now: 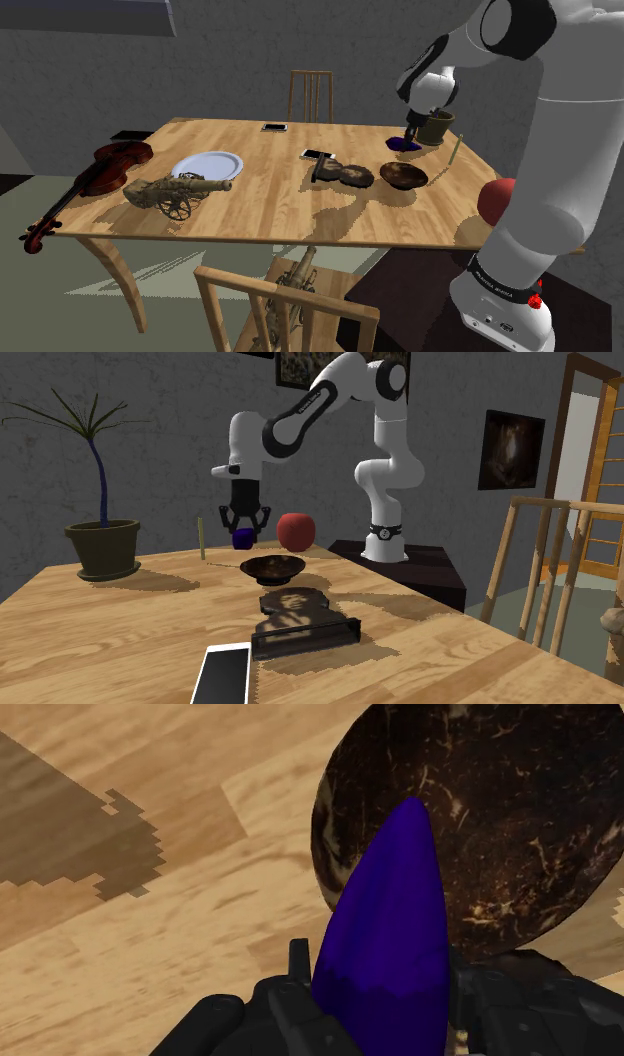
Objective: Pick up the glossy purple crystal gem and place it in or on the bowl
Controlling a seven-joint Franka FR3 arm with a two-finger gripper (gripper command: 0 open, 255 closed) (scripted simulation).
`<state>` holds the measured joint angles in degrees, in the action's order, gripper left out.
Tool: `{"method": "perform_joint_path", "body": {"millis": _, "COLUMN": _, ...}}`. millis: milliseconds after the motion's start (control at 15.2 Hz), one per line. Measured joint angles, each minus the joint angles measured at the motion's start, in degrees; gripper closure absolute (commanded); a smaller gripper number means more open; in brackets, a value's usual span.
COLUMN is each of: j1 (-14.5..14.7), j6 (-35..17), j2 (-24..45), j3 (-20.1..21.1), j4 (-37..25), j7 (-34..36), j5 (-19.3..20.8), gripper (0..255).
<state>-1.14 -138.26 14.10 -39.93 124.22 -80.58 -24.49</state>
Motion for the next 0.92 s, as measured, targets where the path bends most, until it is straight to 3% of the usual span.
{"method": "perform_joint_path", "body": {"millis": 198, "j1": 3.03, "j6": -3.39, "j2": -7.27, "j3": -1.93, "j4": 8.1, "j7": 3.83, "j5": 5.62, "gripper": 255}}
{"method": "perform_joint_path", "body": {"millis": 396, "j1": 4.21, "j6": -6.03, "j2": -13.77, "j3": -2.93, "j4": 14.85, "j7": 8.1, "j5": 11.93, "gripper": 255}}
{"method": "perform_joint_path", "body": {"millis": 660, "j1": 4.35, "j6": -9.03, "j2": -12.4, "j3": -2.63, "j4": 17.08, "j7": 5.77, "j5": 9.16, "gripper": 255}}
{"method": "perform_joint_path", "body": {"millis": 924, "j1": 3.95, "j6": -11.44, "j2": -8.61, "j3": -1.56, "j4": 17.29, "j7": 1.12, "j5": 3.12, "gripper": 255}}
